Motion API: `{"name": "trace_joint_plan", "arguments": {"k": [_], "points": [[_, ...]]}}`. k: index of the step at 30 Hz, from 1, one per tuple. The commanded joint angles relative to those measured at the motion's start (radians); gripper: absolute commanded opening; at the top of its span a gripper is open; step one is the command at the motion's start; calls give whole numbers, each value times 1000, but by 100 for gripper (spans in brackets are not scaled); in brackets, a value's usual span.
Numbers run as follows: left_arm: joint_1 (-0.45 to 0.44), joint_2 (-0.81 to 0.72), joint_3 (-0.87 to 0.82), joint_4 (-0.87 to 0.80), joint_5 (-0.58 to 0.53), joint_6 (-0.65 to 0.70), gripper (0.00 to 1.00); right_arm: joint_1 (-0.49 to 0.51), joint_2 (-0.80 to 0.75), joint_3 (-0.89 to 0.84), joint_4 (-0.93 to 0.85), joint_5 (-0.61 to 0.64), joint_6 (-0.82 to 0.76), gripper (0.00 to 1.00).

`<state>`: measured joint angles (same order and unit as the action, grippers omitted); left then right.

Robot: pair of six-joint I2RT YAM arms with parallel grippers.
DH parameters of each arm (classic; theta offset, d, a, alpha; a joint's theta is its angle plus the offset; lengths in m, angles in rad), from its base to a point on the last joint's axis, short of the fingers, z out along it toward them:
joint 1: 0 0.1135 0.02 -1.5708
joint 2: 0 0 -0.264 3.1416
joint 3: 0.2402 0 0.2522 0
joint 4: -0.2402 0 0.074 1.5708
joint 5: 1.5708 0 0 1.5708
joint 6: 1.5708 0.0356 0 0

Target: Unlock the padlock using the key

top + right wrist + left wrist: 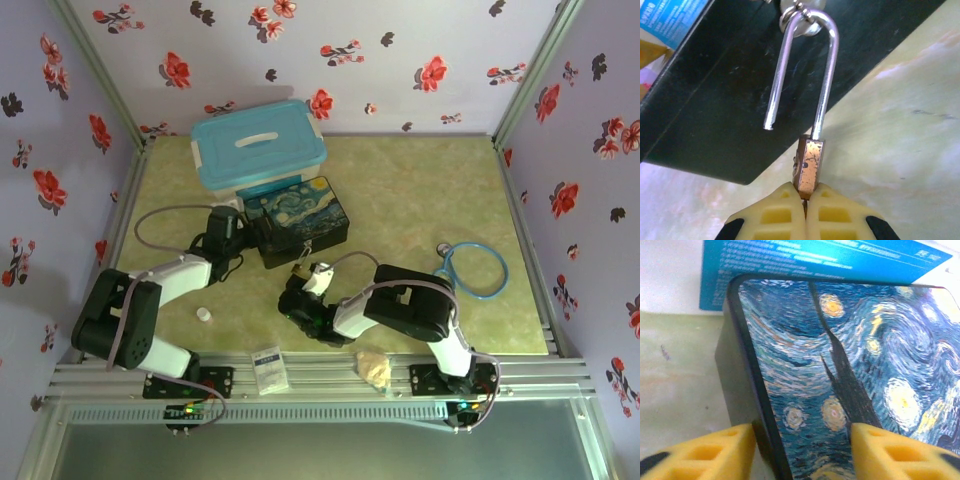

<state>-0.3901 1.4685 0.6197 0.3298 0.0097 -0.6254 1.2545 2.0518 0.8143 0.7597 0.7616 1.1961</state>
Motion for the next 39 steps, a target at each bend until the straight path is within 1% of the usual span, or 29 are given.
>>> {"name": "trace_joint_plan", "arguments": {"k": [1, 3, 6, 7, 8, 10, 11, 14, 18, 25, 28, 31, 34, 36, 39], "points": [[2, 44, -21, -107, -47, 45, 44, -26, 57, -24, 217, -77, -62, 0], [11, 49, -24, -117, -49, 52, 43, -37, 77, -62, 344, -93, -76, 0], [17, 61, -29, -118, -44, 71, 33, -46, 145, -99, 551, -64, -72, 0], [16, 70, -28, -118, -43, 73, 33, -49, 178, -95, 622, -62, -72, 0], [17, 79, -26, -118, -39, 79, 33, -54, 194, -81, 627, -58, -53, 0], [18, 88, -20, -124, -35, 86, 33, -56, 206, -53, 627, -51, -92, 0], [18, 90, -18, -128, -34, 88, 33, -54, 205, -44, 625, -36, -113, 0], [19, 80, -18, -138, -31, 101, 33, -62, 211, -41, 626, 36, -97, 0], [32, 75, -15, -153, -32, 109, 33, -82, 206, -42, 627, 79, -100, 0], [37, 58, -11, -167, -31, 110, 33, -102, 211, -13, 627, 95, -123, 0], [39, 49, -14, -172, -33, 112, 34, -114, 175, -50, 627, 119, -148, 0], [40, 46, -13, -173, -32, 111, 34, -125, 117, -117, 627, 102, -200, 0], [40, 44, -3, -178, -31, 114, 34, -127, 33, -205, 620, 101, -292, 0], [42, 48, 6, -182, -30, 115, 34, -141, 1, -256, 605, 87, -268, 0], [43, 50, 19, -189, -27, 122, 34, -193, -10, -340, 627, 7, -161, 0]]}}
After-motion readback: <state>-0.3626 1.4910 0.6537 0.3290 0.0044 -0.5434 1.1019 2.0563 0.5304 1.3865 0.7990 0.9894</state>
